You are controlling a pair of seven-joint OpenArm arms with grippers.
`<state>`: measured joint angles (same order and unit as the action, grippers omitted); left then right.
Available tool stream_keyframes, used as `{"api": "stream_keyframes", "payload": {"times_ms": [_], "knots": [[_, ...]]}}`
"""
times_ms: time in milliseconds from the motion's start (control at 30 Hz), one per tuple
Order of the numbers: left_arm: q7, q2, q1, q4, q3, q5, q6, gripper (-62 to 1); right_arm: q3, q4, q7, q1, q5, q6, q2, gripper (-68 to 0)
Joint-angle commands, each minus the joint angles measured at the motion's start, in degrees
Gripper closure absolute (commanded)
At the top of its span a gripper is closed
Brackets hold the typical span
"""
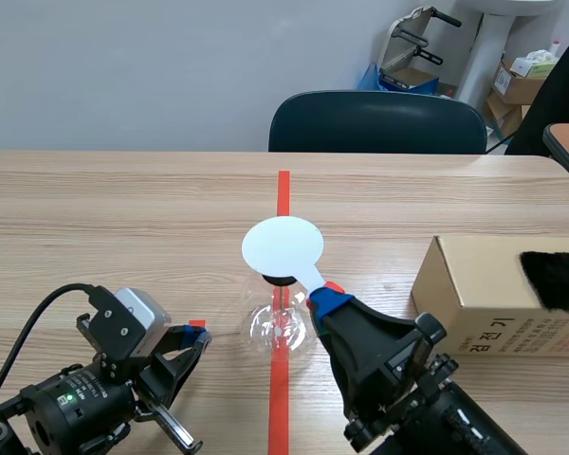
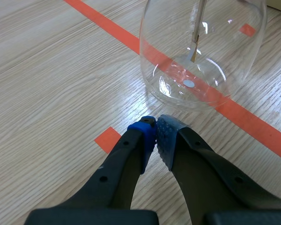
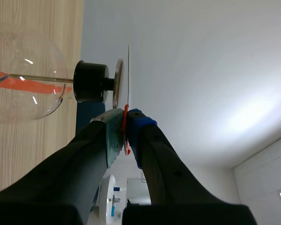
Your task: Do the electroscope experiment
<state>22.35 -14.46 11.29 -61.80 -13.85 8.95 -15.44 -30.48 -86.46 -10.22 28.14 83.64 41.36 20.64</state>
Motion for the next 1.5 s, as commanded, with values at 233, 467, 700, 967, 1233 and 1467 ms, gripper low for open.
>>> {"api": "stream_keyframes", "payload": {"times_ms": [233,467,700,967,1233,1467], "knots": [[0.5,0.2,0.1,-0.9,0.4,-0.2,-0.2,-5.5,0.2,-0.1,10.6,-0.5,0.1,3.5,0.5,-1.0],[0.5,0.2,0.1,-0.9,0.4,-0.2,-0.2,-5.5,0.2,-0.1,22.9,-0.5,-0.4,3.5,0.5,-1.0],[0.5,0.2,0.1,-0.9,0.4,-0.2,-0.2,-5.5,0.2,-0.1,31.2,-0.5,-0.5,3.5,0.5,-1.0],[0.5,0.2,0.1,-0.9,0.4,-0.2,-0.2,-5.5,0.2,-0.1,33.4,-0.5,-0.5,3.5,0.5,-1.1],[0.5,0.1,0.1,-0.9,0.4,-0.2,-0.2,-5.5,0.2,-0.1,28.4,-0.5,-0.2,3.5,0.5,-1.1],[0.5,0.1,0.1,-0.9,0.4,-0.2,-0.2,-5.5,0.2,-0.1,19.7,-0.5,0.1,3.5,0.5,-1.0]]}}
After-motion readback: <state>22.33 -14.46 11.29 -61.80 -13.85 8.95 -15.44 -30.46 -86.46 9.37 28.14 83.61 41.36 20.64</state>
